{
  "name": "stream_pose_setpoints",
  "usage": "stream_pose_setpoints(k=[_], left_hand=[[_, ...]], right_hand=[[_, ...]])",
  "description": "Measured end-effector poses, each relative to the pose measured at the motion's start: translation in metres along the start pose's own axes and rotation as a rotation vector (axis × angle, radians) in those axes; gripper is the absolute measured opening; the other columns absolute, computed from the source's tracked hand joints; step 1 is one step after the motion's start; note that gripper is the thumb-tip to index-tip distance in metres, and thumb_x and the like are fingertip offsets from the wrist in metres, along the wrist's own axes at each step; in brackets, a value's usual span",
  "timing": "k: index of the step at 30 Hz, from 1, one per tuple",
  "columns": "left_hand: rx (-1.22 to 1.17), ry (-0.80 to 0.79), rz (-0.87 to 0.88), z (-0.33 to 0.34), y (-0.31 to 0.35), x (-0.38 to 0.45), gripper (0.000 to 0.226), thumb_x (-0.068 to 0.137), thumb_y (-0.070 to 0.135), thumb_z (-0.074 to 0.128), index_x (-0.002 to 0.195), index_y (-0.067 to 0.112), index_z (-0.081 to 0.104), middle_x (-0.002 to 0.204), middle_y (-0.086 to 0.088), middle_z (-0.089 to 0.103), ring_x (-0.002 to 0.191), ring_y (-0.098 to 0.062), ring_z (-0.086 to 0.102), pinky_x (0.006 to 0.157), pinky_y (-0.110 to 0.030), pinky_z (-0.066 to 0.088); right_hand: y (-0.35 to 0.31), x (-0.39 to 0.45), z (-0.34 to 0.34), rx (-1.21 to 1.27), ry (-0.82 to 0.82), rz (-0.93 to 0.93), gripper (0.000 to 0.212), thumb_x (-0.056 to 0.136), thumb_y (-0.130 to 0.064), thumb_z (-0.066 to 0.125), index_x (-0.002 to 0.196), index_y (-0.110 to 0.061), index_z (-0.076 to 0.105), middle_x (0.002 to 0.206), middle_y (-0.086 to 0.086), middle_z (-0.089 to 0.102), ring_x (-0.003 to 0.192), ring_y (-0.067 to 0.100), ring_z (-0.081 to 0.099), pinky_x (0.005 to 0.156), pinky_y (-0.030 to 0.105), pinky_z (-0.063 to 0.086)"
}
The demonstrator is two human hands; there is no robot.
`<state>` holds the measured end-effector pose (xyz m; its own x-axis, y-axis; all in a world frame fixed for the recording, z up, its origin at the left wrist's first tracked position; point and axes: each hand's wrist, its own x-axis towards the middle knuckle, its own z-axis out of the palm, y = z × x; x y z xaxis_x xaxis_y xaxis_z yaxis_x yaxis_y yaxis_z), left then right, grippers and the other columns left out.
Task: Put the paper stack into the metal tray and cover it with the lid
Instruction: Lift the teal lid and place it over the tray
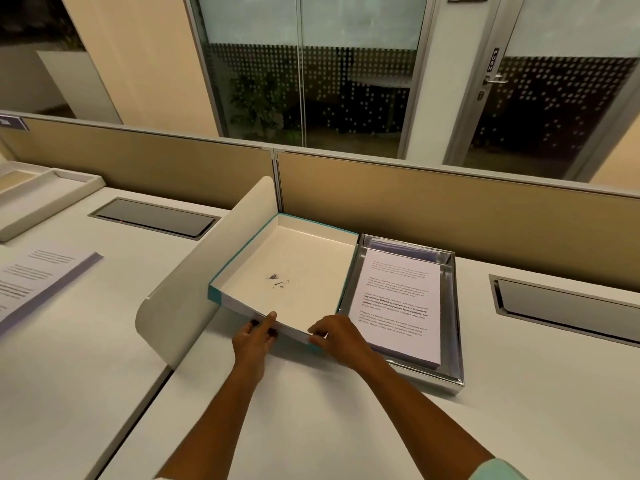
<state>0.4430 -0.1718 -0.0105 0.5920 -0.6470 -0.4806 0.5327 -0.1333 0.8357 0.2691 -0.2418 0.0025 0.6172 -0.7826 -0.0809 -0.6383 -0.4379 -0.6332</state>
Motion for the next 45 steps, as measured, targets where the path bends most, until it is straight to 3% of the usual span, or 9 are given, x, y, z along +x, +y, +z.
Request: stream_pose_setpoints(k=[6,18,23,26,32,35,39,42,45], left_hand=[[0.03,-0.04,0.203,0.025,0.01,-0.017,0.044,0.075,0.009,0.078,0.116,0.01,0.061,0.114,-0.013,0.068,0.11,-0.034,0.064,0.094,-0.045,0.054],[0.406,-0.097,0.625,0.076,0.007,-0.063,0.06,0.076,0.016,0.078,0.127,0.02,0.047,0.131,-0.007,0.06,0.109,-0.022,0.064,0.092,-0.044,0.054],[0.577,-0.177,0.851,0.089,0.0,-0.081,0.05,0.078,0.019,0.076,0.121,0.025,0.05,0.123,-0.001,0.062,0.106,-0.011,0.06,0.087,-0.013,0.048],[0.667,-0.231,0.976,0.094,-0.004,-0.088,0.047,0.08,0.022,0.075,0.12,0.018,0.052,0.119,-0.006,0.062,0.106,-0.012,0.058,0.091,-0.025,0.054],[0.913,-0.242,1.142,0.096,-0.018,-0.096,0.053,0.08,0.017,0.075,0.127,0.011,0.053,0.127,-0.013,0.054,0.118,-0.025,0.053,0.091,-0.037,0.055],[1.04,-0.238,1.23,0.092,-0.029,-0.097,0.054,0.077,0.009,0.076,0.127,0.01,0.055,0.127,-0.019,0.055,0.12,-0.032,0.052,0.089,-0.045,0.058],[1.199,-0.271,1.357,0.084,-0.047,-0.096,0.068,0.067,0.007,0.084,0.125,0.017,0.051,0.12,-0.019,0.061,0.111,-0.036,0.06,0.084,-0.05,0.058],[1.283,-0.382,1.32,0.082,-0.061,-0.097,0.072,0.066,0.022,0.085,0.127,0.023,0.047,0.124,-0.015,0.059,0.116,-0.034,0.058,0.089,-0.053,0.054],[1.347,-0.434,1.198,0.082,-0.07,-0.094,0.069,0.07,0.05,0.076,0.13,0.025,0.053,0.137,-0.011,0.05,0.131,-0.031,0.046,0.106,-0.058,0.039]], right_hand=[[-0.01,-0.004,-0.044,0.317,0.171,0.083,0.046,0.089,-0.047,0.06,0.124,-0.019,0.065,0.115,0.002,0.071,0.096,0.008,0.064,0.077,0.013,0.047],[-0.042,-0.008,-0.15,0.95,0.308,0.198,0.057,0.092,-0.056,0.047,0.135,-0.019,0.05,0.132,0.006,0.058,0.116,0.029,0.061,0.103,0.047,0.049],[-0.036,-0.019,-0.171,1.273,0.35,0.233,0.051,0.093,-0.05,0.051,0.133,-0.019,0.051,0.123,0.013,0.065,0.106,0.032,0.068,0.087,0.047,0.058],[-0.031,-0.026,-0.188,1.419,0.447,0.246,0.046,0.093,-0.045,0.055,0.126,-0.015,0.051,0.112,0.011,0.067,0.098,0.026,0.069,0.081,0.042,0.059],[0.001,-0.045,-0.209,1.32,0.601,0.438,0.044,0.091,-0.027,0.065,0.129,-0.009,0.052,0.122,0.01,0.065,0.107,0.027,0.066,0.092,0.05,0.055],[0.022,-0.059,-0.208,1.215,0.579,0.546,0.032,0.088,-0.03,0.068,0.113,-0.011,0.06,0.116,0.007,0.068,0.096,0.023,0.068,0.083,0.045,0.059],[0.056,-0.079,-0.195,1.117,0.577,0.674,0.031,0.08,-0.026,0.078,0.1,-0.01,0.061,0.119,0.011,0.067,0.103,0.029,0.067,0.093,0.049,0.055],[0.078,-0.092,-0.183,1.069,0.566,0.738,0.052,0.075,-0.019,0.081,0.119,-0.003,0.057,0.124,0.015,0.064,0.11,0.036,0.065,0.097,0.057,0.051],[0.096,-0.101,-0.171,1.021,0.557,0.783,0.049,0.077,-0.019,0.08,0.116,-0.005,0.055,0.121,0.015,0.065,0.105,0.036,0.067,0.095,0.057,0.052]])
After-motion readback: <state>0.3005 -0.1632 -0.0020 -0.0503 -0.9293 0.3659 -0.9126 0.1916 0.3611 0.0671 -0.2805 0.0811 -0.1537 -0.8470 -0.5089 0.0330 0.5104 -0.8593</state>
